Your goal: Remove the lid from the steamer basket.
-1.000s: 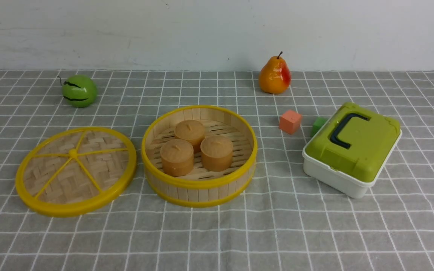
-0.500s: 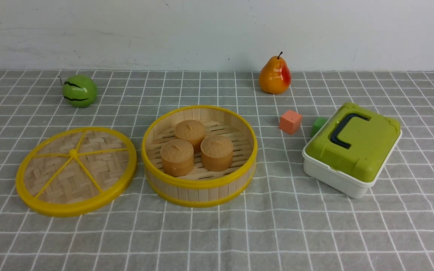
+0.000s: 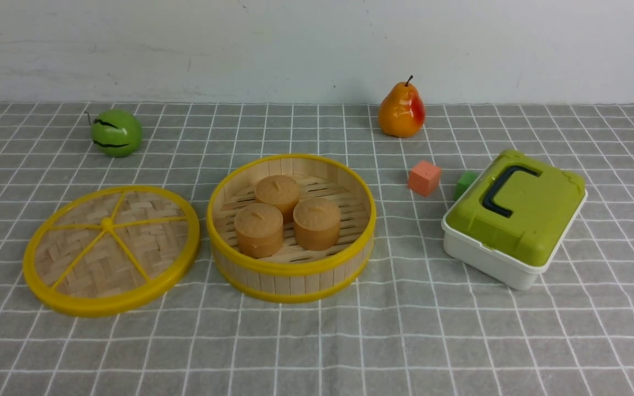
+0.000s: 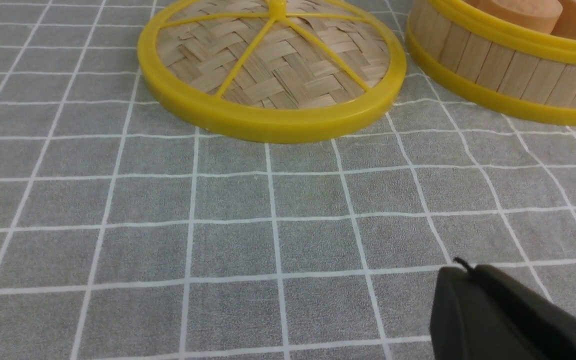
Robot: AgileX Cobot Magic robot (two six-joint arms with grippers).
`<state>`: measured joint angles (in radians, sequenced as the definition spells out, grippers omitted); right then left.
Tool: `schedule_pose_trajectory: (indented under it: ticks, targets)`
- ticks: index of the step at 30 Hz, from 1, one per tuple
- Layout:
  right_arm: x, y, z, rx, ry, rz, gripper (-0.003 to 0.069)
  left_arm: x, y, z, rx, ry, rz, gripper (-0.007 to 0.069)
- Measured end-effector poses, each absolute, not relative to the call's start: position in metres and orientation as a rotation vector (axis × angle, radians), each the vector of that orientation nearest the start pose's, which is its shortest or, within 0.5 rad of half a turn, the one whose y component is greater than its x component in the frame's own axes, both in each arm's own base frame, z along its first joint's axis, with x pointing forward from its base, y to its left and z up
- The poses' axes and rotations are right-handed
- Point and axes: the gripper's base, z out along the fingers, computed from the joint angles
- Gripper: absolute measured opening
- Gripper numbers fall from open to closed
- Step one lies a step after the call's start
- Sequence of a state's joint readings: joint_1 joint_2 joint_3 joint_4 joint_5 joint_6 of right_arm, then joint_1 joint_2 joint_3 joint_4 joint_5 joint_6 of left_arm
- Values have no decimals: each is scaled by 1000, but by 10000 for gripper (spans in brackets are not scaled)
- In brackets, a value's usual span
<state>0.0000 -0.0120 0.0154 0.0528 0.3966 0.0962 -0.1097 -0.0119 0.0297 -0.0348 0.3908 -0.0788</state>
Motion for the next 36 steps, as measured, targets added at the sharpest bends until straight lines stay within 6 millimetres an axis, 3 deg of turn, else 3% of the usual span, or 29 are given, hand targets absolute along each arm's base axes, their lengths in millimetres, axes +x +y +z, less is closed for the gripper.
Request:
schedule_pose_trajectory:
  ticks: [36]
  targets:
    - [52,2,173,122,1881,118,241,52,-7,169,8,1896,-163,3]
